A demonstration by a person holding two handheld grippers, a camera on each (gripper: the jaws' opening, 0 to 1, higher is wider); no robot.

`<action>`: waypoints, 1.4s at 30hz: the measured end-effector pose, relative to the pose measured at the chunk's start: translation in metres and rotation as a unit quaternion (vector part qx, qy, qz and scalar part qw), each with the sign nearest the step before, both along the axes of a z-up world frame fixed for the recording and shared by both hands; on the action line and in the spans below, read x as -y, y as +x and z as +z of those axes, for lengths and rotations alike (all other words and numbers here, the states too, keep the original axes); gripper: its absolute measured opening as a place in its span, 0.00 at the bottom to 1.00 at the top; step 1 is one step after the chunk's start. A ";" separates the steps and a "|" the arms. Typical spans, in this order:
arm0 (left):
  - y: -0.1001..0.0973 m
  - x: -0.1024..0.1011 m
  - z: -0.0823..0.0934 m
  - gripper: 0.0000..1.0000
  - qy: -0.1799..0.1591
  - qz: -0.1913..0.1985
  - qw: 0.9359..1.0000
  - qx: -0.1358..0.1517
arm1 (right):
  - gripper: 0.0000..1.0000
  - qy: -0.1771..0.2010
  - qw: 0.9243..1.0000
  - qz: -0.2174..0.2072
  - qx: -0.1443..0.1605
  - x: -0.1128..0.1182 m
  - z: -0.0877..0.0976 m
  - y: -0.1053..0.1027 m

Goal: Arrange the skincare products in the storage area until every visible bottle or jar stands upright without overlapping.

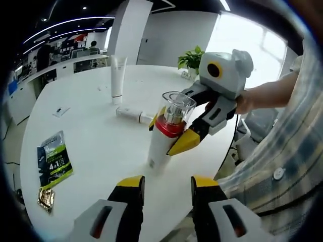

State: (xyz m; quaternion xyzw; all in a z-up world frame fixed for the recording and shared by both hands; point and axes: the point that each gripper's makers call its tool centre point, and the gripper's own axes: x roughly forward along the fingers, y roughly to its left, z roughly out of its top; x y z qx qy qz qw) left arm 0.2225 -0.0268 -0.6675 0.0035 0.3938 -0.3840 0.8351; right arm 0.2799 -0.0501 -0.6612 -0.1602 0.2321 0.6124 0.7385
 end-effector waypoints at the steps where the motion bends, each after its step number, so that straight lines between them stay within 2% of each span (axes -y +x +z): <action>1: 0.001 0.000 0.000 0.38 0.000 0.000 1.000 0.000 | 0.30 0.000 1.000 0.000 0.001 -0.001 0.000 0.000; 11: 0.005 0.001 -0.001 0.37 0.001 -0.001 1.000 -0.002 | 0.28 0.007 1.000 -0.001 -0.012 -0.003 -0.001 0.000; 17: 0.009 -0.003 -0.002 0.37 0.000 0.005 1.000 -0.005 | 0.27 -0.010 1.000 0.011 -0.014 -0.004 -0.002 -0.002; 22: 0.011 -0.005 -0.002 0.37 0.000 0.010 1.000 -0.006 | 0.27 -0.007 0.999 0.009 -0.030 -0.005 0.001 -0.005; 26: 0.013 -0.005 -0.003 0.37 0.000 0.010 1.000 -0.008 | 0.27 0.003 1.000 0.003 -0.031 -0.006 0.008 -0.004; 35: 0.023 -0.003 0.002 0.37 -0.003 0.009 1.000 -0.001 | 0.27 0.018 0.999 -0.022 -0.019 0.002 0.033 0.019; 42: 0.025 -0.002 0.000 0.37 -0.005 0.014 1.000 -0.002 | 0.27 0.019 0.998 -0.058 -0.009 0.028 0.046 0.052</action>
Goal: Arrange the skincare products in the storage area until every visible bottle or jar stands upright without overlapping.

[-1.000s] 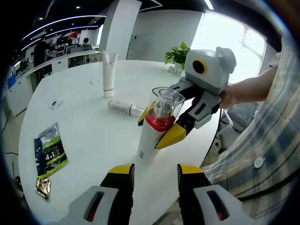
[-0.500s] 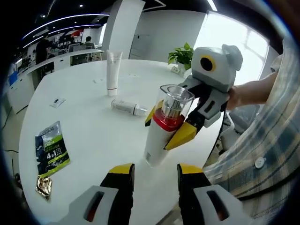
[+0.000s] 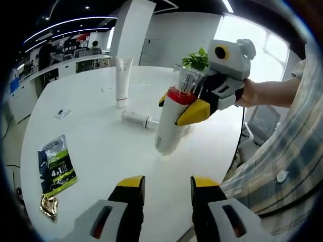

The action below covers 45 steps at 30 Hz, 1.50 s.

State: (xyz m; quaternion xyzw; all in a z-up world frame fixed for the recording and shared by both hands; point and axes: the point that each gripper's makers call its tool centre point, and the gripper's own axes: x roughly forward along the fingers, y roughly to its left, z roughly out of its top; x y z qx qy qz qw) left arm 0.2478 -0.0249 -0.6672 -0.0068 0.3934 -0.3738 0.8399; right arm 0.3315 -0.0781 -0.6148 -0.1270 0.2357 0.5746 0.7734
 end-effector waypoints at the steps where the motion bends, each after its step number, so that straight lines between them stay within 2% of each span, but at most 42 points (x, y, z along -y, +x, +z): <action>1: 0.000 0.000 0.000 0.37 0.000 0.000 1.000 0.000 | 0.27 0.000 1.000 -0.004 0.002 0.003 0.002 0.004; 9: 0.000 0.002 -0.001 0.37 -0.001 -0.004 1.000 -0.002 | 0.27 -0.003 0.999 -0.044 0.019 0.030 0.022 0.037; 14: 0.001 0.002 -0.001 0.37 -0.004 -0.004 1.000 -0.004 | 0.27 0.003 0.997 -0.072 0.026 0.044 0.030 0.050; 21: 0.001 0.003 -0.003 0.37 0.000 -0.019 1.000 -0.011 | 0.27 0.001 0.994 -0.102 0.029 0.064 0.033 0.059; 30: 0.012 0.009 -0.004 0.36 0.010 -0.048 0.999 -0.015 | 0.27 0.004 0.989 -0.143 0.029 0.092 0.032 0.070; 38: 0.022 0.014 -0.005 0.36 0.012 -0.059 0.998 -0.017 | 0.27 0.002 0.985 -0.168 0.037 0.111 0.037 0.096; 45: 0.034 0.013 -0.008 0.36 0.013 -0.062 0.998 -0.021 | 0.27 0.000 0.982 -0.185 0.039 0.124 0.037 0.132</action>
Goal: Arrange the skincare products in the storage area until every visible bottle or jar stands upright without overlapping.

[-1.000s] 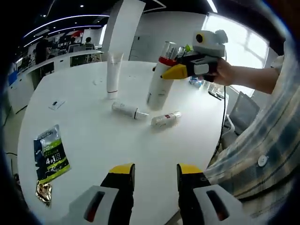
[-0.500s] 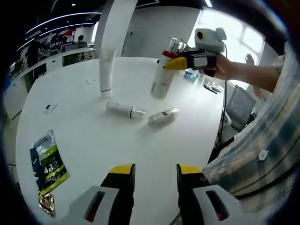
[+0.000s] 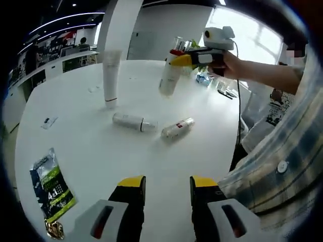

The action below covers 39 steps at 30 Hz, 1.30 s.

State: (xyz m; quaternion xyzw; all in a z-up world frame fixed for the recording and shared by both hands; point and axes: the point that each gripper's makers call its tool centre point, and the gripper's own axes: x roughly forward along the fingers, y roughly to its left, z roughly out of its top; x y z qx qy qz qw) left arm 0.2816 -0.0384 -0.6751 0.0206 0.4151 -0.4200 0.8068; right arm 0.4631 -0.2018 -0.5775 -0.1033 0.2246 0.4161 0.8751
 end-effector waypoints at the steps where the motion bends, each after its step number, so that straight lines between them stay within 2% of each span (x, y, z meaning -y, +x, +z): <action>1: 0.002 0.000 0.000 0.36 0.000 0.000 1.000 0.000 | 0.27 -0.002 1.000 0.000 0.001 0.001 -0.001 0.005; 7: 0.016 -0.004 -0.002 0.36 0.000 0.010 1.000 -0.001 | 0.27 -0.007 1.000 -0.001 -0.005 0.004 -0.010 0.029; 15: 0.043 -0.004 -0.006 0.36 -0.001 0.017 1.000 -0.006 | 0.27 0.012 1.000 -0.006 -0.028 -0.001 -0.031 0.056; 23: 0.051 -0.016 -0.012 0.36 0.007 0.017 0.999 -0.028 | 0.27 0.024 0.999 -0.002 -0.049 -0.017 -0.051 0.082; 28: 0.055 -0.029 -0.022 0.35 0.017 0.019 0.999 -0.048 | 0.27 -0.019 0.997 0.054 -0.049 -0.032 -0.058 0.092; 34: 0.067 -0.035 -0.027 0.35 0.025 0.025 0.998 -0.048 | 0.27 -0.034 0.992 0.113 -0.039 -0.043 -0.060 0.100; 39: 0.070 -0.037 -0.022 0.35 0.019 0.040 0.998 -0.047 | 0.27 -0.021 0.990 0.131 -0.036 -0.046 -0.064 0.106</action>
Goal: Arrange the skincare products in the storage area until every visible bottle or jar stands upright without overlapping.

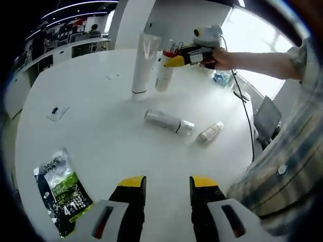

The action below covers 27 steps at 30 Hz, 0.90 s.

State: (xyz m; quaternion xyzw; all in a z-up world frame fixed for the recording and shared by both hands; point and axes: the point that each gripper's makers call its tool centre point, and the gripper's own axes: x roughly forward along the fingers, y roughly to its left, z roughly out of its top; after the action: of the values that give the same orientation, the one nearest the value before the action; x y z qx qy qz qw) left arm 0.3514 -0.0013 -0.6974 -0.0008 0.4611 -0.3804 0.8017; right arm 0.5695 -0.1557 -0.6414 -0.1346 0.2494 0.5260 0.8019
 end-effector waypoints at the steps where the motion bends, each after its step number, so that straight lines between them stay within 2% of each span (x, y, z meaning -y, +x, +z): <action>1: 0.000 -0.001 0.000 0.35 0.000 0.003 1.000 -0.001 | 0.27 0.002 1.000 0.003 0.000 0.000 -0.002 0.001; 8: 0.000 -0.001 0.000 0.36 -0.016 0.019 1.000 -0.005 | 0.27 0.004 0.999 0.037 -0.002 -0.006 -0.012 -0.002; 27: 0.001 -0.008 -0.005 0.35 0.000 0.026 1.000 -0.012 | 0.28 0.020 0.996 0.091 0.008 -0.021 -0.018 -0.005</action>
State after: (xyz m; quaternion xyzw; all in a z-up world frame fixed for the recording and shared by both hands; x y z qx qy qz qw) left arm 0.3525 0.0064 -0.7026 -0.0180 0.4706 -0.3592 0.8057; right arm 0.5645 -0.1346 -0.6598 -0.1449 0.2195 0.6006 0.7551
